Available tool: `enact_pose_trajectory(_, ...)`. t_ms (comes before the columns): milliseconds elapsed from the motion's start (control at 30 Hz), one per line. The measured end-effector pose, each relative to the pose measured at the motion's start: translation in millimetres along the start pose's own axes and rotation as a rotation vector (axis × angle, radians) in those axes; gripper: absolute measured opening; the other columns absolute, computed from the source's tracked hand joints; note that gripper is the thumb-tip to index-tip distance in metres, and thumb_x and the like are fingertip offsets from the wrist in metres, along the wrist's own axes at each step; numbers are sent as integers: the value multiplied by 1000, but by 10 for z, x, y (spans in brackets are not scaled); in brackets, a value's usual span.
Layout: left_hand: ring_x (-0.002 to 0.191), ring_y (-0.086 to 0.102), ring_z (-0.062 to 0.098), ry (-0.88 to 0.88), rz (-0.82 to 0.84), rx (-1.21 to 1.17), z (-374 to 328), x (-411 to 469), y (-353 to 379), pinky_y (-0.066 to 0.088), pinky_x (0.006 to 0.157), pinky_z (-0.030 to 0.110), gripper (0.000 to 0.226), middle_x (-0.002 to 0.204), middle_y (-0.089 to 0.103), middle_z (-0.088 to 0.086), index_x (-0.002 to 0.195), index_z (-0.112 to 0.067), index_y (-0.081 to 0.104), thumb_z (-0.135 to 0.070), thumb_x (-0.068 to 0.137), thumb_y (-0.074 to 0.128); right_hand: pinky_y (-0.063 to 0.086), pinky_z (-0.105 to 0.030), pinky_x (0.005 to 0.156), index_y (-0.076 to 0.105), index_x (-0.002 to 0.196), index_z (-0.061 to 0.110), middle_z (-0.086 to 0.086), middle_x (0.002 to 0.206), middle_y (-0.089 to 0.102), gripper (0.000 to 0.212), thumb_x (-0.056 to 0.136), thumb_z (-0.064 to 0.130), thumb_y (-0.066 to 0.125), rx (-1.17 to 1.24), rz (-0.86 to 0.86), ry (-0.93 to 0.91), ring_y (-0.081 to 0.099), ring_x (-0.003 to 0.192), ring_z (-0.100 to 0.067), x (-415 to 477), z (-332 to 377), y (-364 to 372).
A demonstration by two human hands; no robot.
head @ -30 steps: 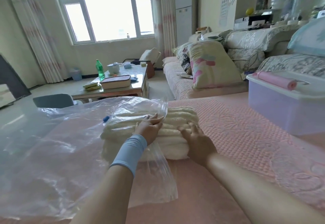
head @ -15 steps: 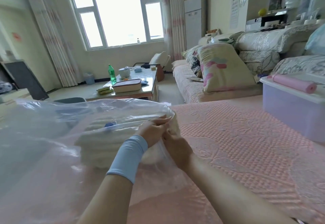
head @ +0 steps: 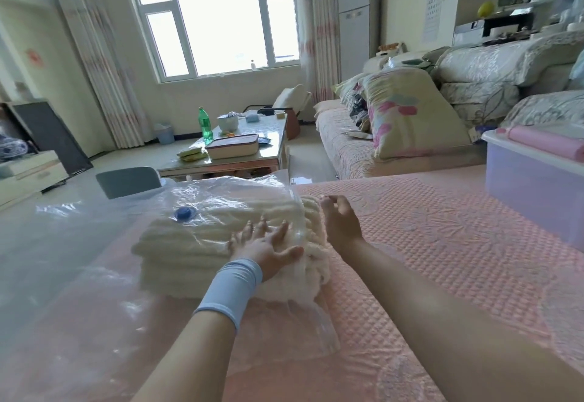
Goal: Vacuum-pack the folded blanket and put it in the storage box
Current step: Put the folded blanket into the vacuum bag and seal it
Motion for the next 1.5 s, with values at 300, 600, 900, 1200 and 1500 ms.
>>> enact_pose_trajectory(300, 148, -8, 14, 159, 7, -85, 119, -113, 54, -4, 119, 47, 73, 162, 1, -13, 141, -59, 26, -75, 76, 55, 56, -41, 94, 38, 149, 39, 0, 125, 66, 89, 71, 20, 75, -77, 224, 98, 67, 105, -23, 100, -141, 455)
enact_pose_trajectory(600, 147, 5, 7, 431, -24, 56, -371, -212, -111, 3, 119, 50, 89, 156, 13, -21, 133, -59, 25, -60, 60, 76, 58, -33, 75, 71, 102, 20, -1, 88, 72, 33, 72, 12, 60, -138, -131, 229, 67, 83, -24, -293, -164, -177)
enact_pose_trajectory(900, 147, 9, 19, 290, 105, 273, -289, -365, -463, 7, 119, 49, 78, 156, 19, -11, 135, -49, 38, -27, 70, 75, 60, -44, 63, 65, 76, 17, -4, 73, 69, 22, 66, 33, 53, -89, -98, 189, 68, 67, -28, -893, -53, -488)
enact_pose_trajectory(1200, 149, -1, 18, 308, -65, 146, -659, -465, -301, 6, 120, 47, 108, 161, -9, -10, 150, -43, -6, -69, 71, 62, -10, -52, 121, -15, 153, 40, -5, 162, -26, 108, 77, 5, 54, -1228, 236, -387, -24, 150, -24, -317, -122, -595)
enact_pose_trajectory(1500, 141, 32, 10, 459, -214, 11, -397, -230, -235, 29, 114, 34, 85, 155, 28, -18, 147, -47, 23, -24, 79, 66, 42, -33, 76, 47, 105, 28, -5, 101, 68, 33, 73, 30, 54, -1037, 232, -428, 66, 97, -33, -400, 56, -376)
Point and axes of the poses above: each hand's wrist, its own x-axis towards the middle knuckle, its own y-axis out of the palm, z = x × y, the point moved 6 cm from there along x, towards the middle knuckle
